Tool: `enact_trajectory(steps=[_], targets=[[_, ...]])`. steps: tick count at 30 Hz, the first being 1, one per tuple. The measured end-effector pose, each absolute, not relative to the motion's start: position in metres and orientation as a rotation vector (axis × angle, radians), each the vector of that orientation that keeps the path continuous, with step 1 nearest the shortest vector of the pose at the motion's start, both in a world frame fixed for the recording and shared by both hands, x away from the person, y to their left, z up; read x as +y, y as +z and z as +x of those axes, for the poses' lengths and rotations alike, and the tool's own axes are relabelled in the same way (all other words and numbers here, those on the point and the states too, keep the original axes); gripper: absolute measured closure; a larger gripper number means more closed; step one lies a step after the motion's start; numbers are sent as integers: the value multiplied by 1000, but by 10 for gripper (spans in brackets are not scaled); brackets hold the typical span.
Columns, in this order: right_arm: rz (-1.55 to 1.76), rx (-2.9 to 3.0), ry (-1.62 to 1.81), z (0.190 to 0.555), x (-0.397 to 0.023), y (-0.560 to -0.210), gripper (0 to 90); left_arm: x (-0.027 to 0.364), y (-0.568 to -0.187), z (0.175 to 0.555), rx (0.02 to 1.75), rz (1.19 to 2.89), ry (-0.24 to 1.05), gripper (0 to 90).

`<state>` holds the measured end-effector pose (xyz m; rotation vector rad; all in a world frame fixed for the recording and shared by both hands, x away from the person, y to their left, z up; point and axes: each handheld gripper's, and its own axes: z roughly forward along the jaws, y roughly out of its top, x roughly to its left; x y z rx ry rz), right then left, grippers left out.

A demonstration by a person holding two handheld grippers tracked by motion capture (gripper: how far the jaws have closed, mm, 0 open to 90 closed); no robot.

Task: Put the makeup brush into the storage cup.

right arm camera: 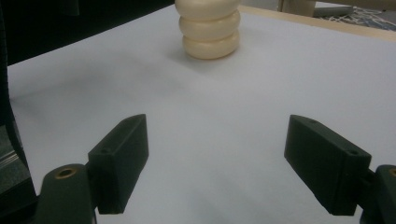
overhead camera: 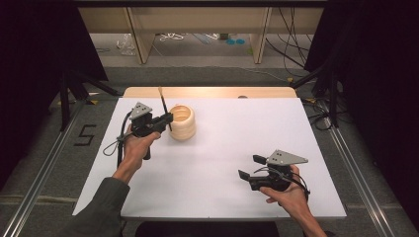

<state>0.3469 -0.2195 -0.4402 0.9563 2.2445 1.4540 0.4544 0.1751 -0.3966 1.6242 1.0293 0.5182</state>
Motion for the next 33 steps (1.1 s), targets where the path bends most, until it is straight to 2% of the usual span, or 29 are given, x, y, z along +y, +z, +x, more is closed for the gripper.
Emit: enact_trajectory(steps=[33], targets=[[961, 2267, 1449, 348, -219, -443, 231, 159, -383, 491, 1050, 1616, 560, 835]])
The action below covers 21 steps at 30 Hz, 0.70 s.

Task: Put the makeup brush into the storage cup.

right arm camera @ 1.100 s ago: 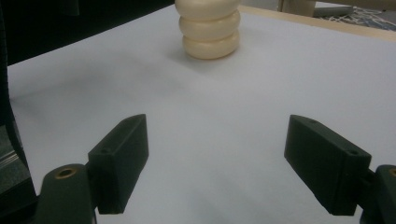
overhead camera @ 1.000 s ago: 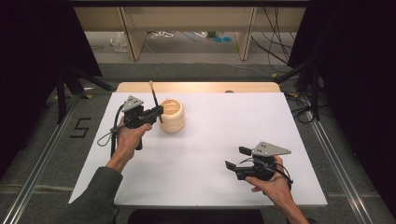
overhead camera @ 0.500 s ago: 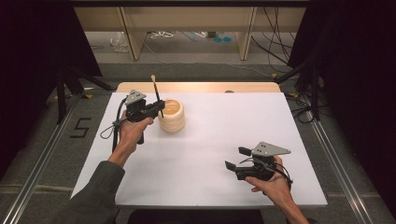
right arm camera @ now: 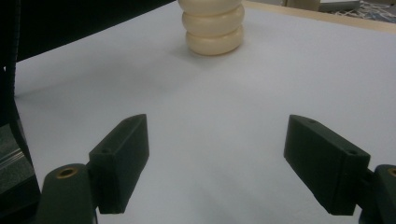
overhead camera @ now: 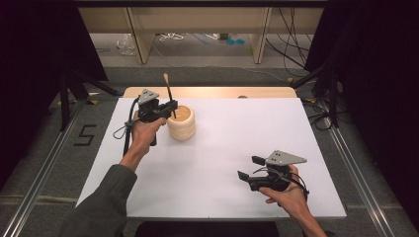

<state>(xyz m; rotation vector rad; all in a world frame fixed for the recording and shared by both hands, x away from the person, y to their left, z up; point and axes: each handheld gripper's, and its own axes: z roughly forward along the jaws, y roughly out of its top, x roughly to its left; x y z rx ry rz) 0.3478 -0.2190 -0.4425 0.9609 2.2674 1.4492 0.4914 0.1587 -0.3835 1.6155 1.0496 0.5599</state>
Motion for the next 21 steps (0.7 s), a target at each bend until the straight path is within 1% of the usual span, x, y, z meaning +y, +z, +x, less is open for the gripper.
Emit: enact_trajectory(steps=[21], targets=[[951, 2270, 1470, 348, -217, -445, 235, 154, -400, 511, 1097, 1604, 595, 834]])
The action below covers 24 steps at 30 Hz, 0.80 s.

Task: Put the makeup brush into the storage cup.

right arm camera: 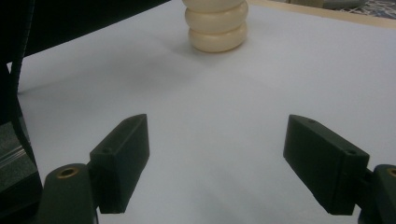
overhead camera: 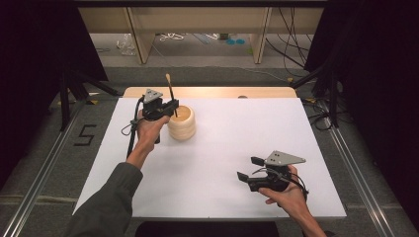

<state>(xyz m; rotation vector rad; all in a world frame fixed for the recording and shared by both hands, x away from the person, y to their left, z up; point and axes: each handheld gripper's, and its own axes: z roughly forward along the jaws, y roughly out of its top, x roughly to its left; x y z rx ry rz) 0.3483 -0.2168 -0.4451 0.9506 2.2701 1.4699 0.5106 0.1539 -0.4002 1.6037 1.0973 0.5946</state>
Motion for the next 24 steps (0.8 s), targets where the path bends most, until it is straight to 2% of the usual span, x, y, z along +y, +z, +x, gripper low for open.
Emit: enact_trajectory(steps=[24], targets=[[964, 2293, 1465, 348, -217, -445, 237, 152, -419, 516, 1130, 1629, 593, 833]])
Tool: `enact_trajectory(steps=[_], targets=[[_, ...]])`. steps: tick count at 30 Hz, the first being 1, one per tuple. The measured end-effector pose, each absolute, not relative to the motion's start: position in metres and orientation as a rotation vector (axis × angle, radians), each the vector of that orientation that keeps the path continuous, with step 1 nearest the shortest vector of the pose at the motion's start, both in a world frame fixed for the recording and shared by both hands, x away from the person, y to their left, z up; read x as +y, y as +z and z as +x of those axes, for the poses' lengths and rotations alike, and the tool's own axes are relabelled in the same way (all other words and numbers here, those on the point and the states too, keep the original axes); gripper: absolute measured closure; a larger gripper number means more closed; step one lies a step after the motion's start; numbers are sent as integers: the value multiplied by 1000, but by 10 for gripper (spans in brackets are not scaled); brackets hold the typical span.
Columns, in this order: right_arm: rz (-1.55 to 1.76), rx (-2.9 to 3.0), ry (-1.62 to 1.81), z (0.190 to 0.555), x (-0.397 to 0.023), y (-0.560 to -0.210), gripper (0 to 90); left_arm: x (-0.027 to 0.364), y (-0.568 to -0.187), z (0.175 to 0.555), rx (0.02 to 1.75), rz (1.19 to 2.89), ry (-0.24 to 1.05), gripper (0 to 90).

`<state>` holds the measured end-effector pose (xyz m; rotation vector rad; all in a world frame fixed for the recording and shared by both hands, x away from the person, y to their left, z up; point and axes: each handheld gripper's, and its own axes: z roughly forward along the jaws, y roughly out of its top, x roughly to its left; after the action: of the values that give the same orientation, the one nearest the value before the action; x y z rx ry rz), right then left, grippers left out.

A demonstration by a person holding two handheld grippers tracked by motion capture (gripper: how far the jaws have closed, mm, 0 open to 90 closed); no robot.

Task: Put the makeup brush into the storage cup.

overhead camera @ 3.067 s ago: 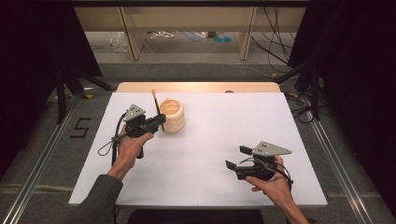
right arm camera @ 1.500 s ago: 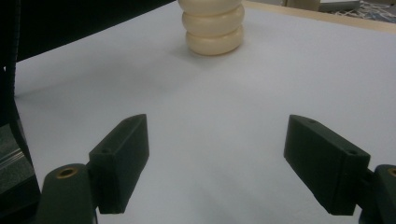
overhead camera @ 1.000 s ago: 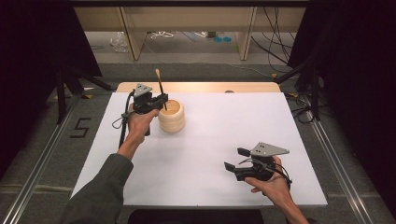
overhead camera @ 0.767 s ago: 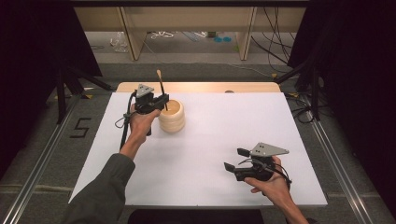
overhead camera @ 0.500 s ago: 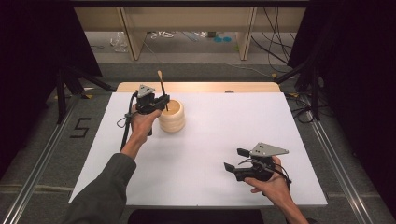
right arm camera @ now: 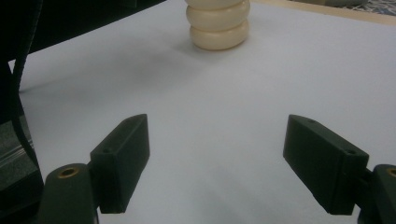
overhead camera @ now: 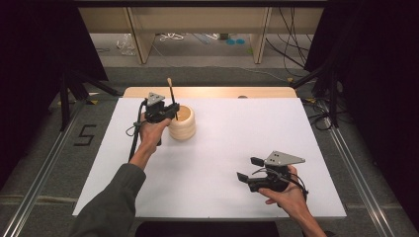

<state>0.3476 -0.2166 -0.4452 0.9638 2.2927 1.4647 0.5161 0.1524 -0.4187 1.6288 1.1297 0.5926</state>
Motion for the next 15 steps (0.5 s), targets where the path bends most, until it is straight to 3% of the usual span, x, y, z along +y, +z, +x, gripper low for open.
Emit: enact_trajectory(steps=[15], targets=[[953, 2305, 1441, 347, -217, -445, 238, 149, -427, 516, 1137, 1655, 583, 832]])
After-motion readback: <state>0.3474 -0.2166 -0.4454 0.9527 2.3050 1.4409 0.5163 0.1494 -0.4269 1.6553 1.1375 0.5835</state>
